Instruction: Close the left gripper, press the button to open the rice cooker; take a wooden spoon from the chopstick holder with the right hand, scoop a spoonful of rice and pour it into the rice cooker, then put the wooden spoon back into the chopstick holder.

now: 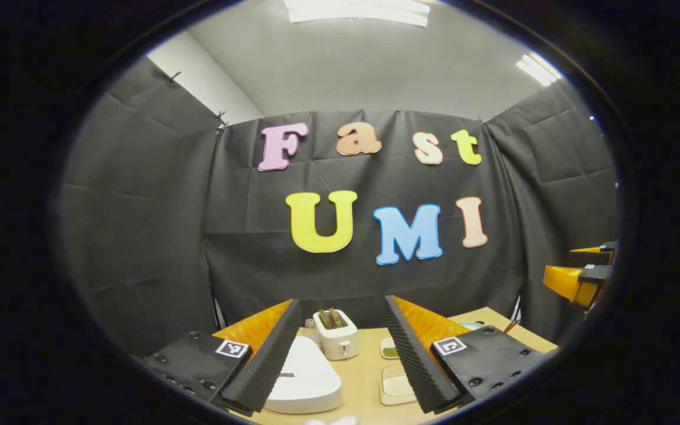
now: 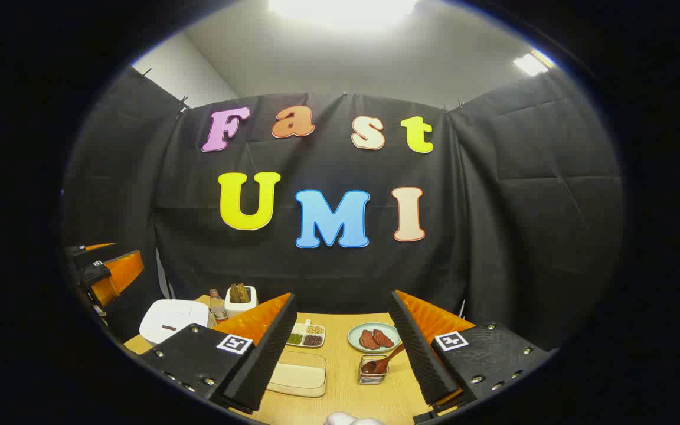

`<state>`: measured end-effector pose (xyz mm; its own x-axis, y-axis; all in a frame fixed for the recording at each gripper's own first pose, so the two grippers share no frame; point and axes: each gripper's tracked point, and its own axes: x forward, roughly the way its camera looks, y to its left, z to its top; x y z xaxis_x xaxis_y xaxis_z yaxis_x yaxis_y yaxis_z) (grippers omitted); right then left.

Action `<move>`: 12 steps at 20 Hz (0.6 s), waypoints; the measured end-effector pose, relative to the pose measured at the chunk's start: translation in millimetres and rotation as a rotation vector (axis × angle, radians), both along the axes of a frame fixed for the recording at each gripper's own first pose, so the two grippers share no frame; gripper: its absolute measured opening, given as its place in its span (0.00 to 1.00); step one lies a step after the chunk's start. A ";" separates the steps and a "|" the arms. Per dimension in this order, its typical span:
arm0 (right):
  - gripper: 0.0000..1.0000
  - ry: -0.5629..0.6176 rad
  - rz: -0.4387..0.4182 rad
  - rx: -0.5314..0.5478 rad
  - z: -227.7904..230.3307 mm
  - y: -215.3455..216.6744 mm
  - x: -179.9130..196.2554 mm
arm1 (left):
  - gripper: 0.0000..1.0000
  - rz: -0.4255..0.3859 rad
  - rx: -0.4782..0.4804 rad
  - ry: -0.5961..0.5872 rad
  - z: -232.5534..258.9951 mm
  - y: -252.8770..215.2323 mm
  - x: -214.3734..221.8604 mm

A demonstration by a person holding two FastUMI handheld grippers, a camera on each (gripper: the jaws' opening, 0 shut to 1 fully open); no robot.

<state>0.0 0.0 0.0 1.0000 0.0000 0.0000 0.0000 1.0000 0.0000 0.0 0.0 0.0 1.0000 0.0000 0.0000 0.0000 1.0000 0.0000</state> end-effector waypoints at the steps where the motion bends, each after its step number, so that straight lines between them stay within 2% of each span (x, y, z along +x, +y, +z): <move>1: 0.96 0.000 -0.001 -0.002 0.4 -0.4 -0.3 | 0.98 0.001 0.000 -0.002 0.7 0.5 -0.5; 12: 0.96 -0.005 -0.016 -0.003 1.7 0.1 -0.7 | 0.98 0.010 -0.003 -0.012 1.6 5.1 0.4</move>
